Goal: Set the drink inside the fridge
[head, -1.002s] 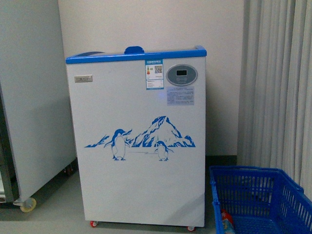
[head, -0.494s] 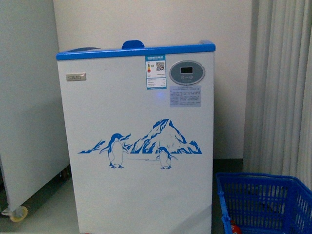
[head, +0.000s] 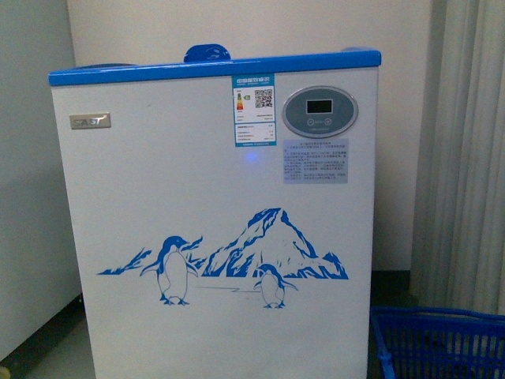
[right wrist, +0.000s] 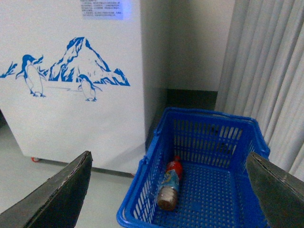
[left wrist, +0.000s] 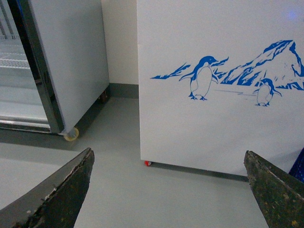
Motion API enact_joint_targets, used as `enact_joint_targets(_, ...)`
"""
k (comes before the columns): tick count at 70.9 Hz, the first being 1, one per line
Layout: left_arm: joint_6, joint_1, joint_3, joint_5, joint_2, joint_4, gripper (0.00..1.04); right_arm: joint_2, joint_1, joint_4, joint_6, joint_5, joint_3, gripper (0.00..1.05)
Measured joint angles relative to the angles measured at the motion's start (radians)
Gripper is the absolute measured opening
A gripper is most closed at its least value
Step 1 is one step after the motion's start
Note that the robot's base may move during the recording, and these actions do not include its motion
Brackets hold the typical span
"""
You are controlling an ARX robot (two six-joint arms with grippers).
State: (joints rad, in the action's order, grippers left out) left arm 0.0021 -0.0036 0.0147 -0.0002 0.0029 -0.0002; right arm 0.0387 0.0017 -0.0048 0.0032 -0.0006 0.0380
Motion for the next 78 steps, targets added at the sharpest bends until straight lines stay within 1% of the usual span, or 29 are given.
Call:
enact_joint_targets(39, 0.0, 0.0, 0.0, 0.0, 0.0, 0.0, 0.97, 0.003, 0.0, -0.002, 0.0, 0.003, 0.0, 0.97)
enact_joint_targets(40, 0.0, 0.0, 0.0, 0.0, 0.0, 0.0, 0.97, 0.024, 0.009, -0.038, 0.023, 0.045, 0.011, 0.97)
enact_joint_targets(42, 0.0, 0.0, 0.0, 0.001, 0.0, 0.0, 0.97, 0.054, 0.015, -0.101, 0.047, 0.098, 0.037, 0.97)
enact_joint_targets(43, 0.0, 0.0, 0.0, 0.001, 0.0, 0.0, 0.97, 0.098, 0.016, -0.165, 0.074, 0.133, 0.068, 0.97)
enact_joint_targets(45, 0.0, 0.0, 0.0, 0.0, 0.0, 0.0, 0.97, 0.156, 0.007, -0.215, 0.097, 0.158, 0.099, 0.97)
enact_joint_targets(47, 0.0, 0.0, 0.0, 0.0, 0.0, 0.0, 0.97, 0.255, -0.027, -0.242, 0.137, 0.168, 0.13, 0.97)
enact_joint_targets(51, 0.0, 0.0, 0.0, 0.0, 0.0, 0.0, 0.97, 0.43, -0.098, -0.195, 0.169, 0.151, 0.151, 0.97)
enact_joint_targets(54, 0.0, 0.0, 0.0, 0.0, 0.0, 0.0, 0.97, 0.609, -0.162, -0.106, 0.201, 0.108, 0.169, 0.97)
enact_joint_targets(56, 0.0, 0.0, 0.0, 0.0, 0.0, 0.0, 0.97, 0.68, -0.182, -0.066, 0.21, 0.092, 0.179, 0.97)
enact_joint_targets(59, 0.0, 0.0, 0.0, 0.0, 0.0, 0.0, 0.97, 0.861, -0.216, 0.048, 0.217, 0.066, 0.206, 0.97)
enact_joint_targets(66, 0.0, 0.0, 0.0, 0.0, 0.0, 0.0, 0.97, 1.174, -0.246, 0.233, 0.217, 0.007, 0.283, 0.97)
enact_joint_targets(69, 0.0, 0.0, 0.0, 0.0, 0.0, 0.0, 0.97, 1.372, -0.251, 0.314, 0.211, -0.033, 0.338, 0.97)
enact_joint_targets(78, 0.0, 0.0, 0.0, 0.0, 0.0, 0.0, 0.97, 1.738, -0.256, 0.418, 0.202, -0.107, 0.448, 0.97)
